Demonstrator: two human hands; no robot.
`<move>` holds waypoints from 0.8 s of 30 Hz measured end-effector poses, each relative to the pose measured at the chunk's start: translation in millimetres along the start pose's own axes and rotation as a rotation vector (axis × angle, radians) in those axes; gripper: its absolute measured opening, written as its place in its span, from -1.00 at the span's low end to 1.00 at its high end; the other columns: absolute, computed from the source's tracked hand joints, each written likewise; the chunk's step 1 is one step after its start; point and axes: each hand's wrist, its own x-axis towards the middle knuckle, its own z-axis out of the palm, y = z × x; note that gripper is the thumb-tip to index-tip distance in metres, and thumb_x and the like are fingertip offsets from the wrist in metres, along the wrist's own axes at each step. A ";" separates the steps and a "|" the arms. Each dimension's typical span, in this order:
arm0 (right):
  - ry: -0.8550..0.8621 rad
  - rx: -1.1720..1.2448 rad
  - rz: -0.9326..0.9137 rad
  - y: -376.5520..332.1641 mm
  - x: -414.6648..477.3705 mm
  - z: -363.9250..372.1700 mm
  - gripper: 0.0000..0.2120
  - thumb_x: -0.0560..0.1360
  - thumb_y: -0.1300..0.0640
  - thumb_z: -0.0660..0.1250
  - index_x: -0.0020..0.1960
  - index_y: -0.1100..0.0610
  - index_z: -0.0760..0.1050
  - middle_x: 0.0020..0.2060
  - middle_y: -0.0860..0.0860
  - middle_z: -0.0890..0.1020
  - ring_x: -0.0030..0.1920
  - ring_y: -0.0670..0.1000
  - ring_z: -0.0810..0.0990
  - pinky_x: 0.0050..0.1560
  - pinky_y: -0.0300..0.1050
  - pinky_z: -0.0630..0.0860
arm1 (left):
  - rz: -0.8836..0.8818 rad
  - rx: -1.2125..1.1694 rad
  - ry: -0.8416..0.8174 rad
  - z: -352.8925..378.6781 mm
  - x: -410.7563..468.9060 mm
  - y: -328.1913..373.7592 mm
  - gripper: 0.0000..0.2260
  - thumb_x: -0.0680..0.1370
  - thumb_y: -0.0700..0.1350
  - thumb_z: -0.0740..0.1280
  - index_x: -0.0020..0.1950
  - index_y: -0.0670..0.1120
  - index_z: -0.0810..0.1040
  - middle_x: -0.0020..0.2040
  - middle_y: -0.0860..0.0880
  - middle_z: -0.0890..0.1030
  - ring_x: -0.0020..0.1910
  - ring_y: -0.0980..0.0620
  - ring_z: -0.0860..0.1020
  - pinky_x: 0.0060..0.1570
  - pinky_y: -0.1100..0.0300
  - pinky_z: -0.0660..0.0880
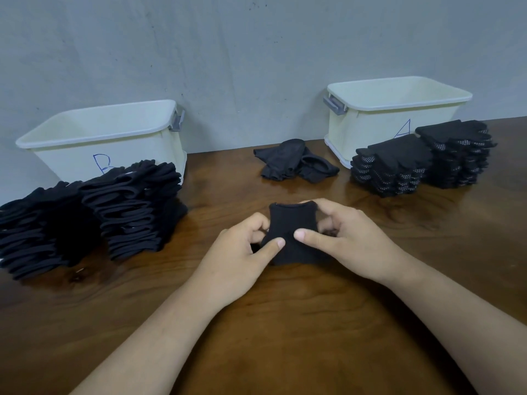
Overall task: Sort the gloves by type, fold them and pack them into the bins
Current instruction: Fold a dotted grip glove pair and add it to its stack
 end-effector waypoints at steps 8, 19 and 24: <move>0.105 -0.083 0.168 3.6 3.8 1.7 -0.31 0.58 -0.08 0.50 0.60 -0.24 0.23 -0.16 -0.19 0.77 -0.05 -0.19 0.74 0.27 -0.01 0.62 | -0.173 0.072 0.116 12.5 10.4 -15.0 -0.71 0.62 0.28 0.35 0.27 0.37 0.33 0.15 0.12 0.71 0.06 0.11 0.68 0.09 0.07 0.66; 0.175 -0.633 -0.216 16.3 4.2 9.3 -0.66 0.58 0.16 0.47 0.31 -0.09 0.56 0.22 -0.21 0.51 0.20 -0.14 0.47 0.22 -0.14 0.49 | 0.147 0.524 0.096 21.2 11.4 -12.7 -0.71 0.75 0.05 0.20 0.46 0.27 0.49 0.48 0.30 0.43 0.58 0.21 0.20 0.61 -0.03 0.05; 0.027 -0.626 -0.251 23.0 7.2 11.4 -0.65 0.66 0.27 0.28 0.33 -0.03 0.64 0.29 -0.17 0.64 0.26 -0.12 0.57 0.40 -0.05 0.46 | 0.186 0.527 -0.039 10.9 8.5 -13.2 -0.64 0.71 0.25 0.18 0.47 0.24 0.49 0.51 0.29 0.44 0.60 0.28 0.18 0.67 -0.06 -0.06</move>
